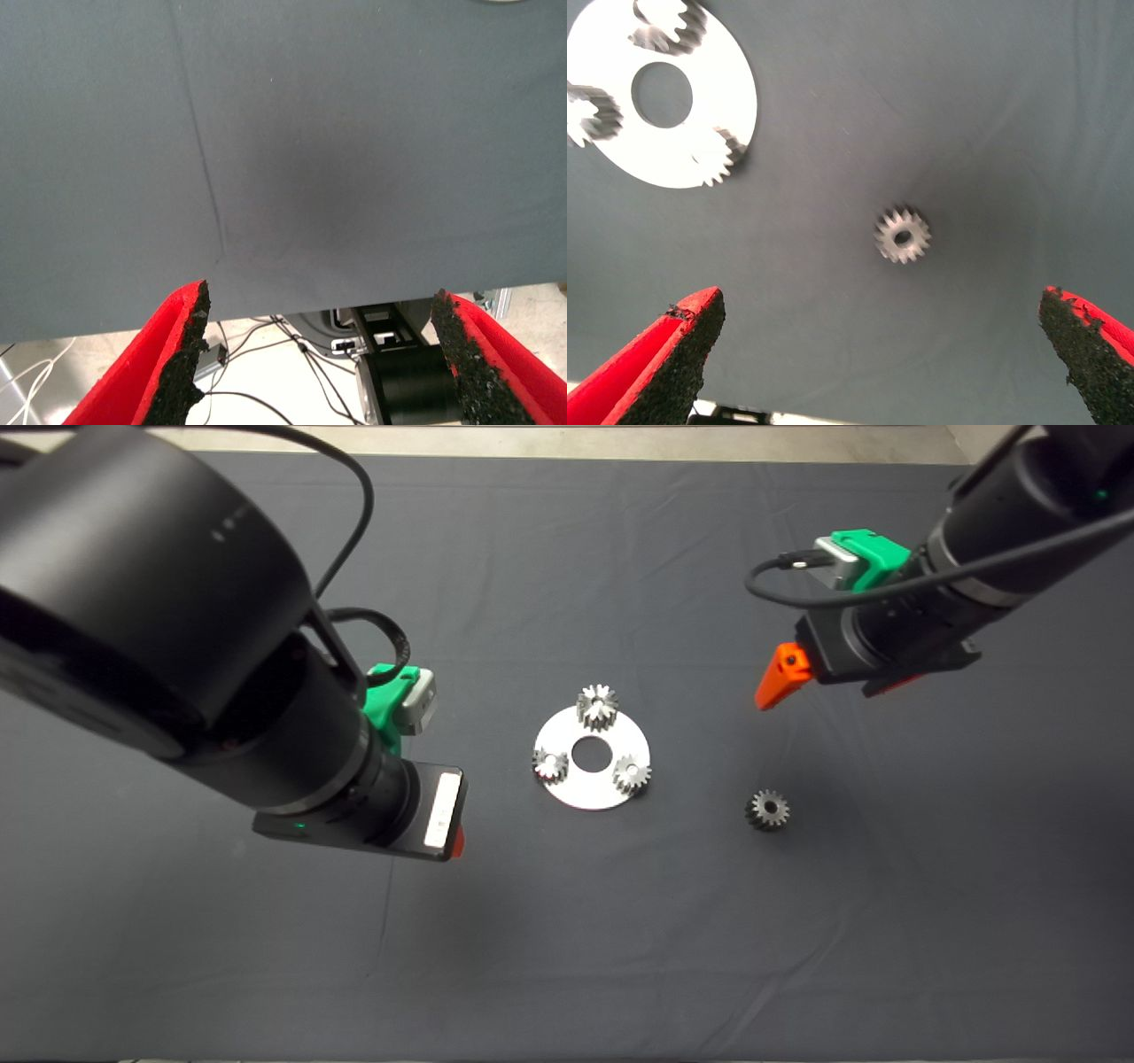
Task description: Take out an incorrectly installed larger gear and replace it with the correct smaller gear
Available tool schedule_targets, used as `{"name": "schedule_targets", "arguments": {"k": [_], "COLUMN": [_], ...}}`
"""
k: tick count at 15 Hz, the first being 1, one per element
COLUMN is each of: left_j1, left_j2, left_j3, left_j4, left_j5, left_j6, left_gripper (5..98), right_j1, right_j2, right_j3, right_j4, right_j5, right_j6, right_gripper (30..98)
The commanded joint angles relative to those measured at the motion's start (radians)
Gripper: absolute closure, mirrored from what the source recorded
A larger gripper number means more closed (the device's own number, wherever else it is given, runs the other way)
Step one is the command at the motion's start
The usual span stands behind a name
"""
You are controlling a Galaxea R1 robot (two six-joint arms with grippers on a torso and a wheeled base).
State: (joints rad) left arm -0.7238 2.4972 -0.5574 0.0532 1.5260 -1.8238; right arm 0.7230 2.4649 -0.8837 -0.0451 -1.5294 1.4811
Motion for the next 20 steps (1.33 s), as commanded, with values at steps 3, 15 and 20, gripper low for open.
{"name": "schedule_targets", "arguments": {"k": [3, 15, 20], "left_j1": [-0.022, -0.022, -0.022], "left_j2": [0.033, 0.164, 0.18], "left_j3": [-0.005, -0.099, -0.102], "left_j4": [-0.001, 0.005, 0.007], "left_j5": [0.053, 0.056, 0.056], "left_j6": [-0.015, -0.034, -0.038], "left_gripper": [40.1, 40.1, 40.1], "right_j1": [-0.086, -0.18, -0.181], "right_j2": [0.088, 0.253, 0.357], "right_j3": [-0.061, -0.372, -0.502], "right_j4": [0.01, -0.11, -0.114], "right_j5": [-0.092, -0.091, -0.092], "right_j6": [-0.012, -0.19, -0.254], "right_gripper": [34.5, 34.5, 34.5]}}
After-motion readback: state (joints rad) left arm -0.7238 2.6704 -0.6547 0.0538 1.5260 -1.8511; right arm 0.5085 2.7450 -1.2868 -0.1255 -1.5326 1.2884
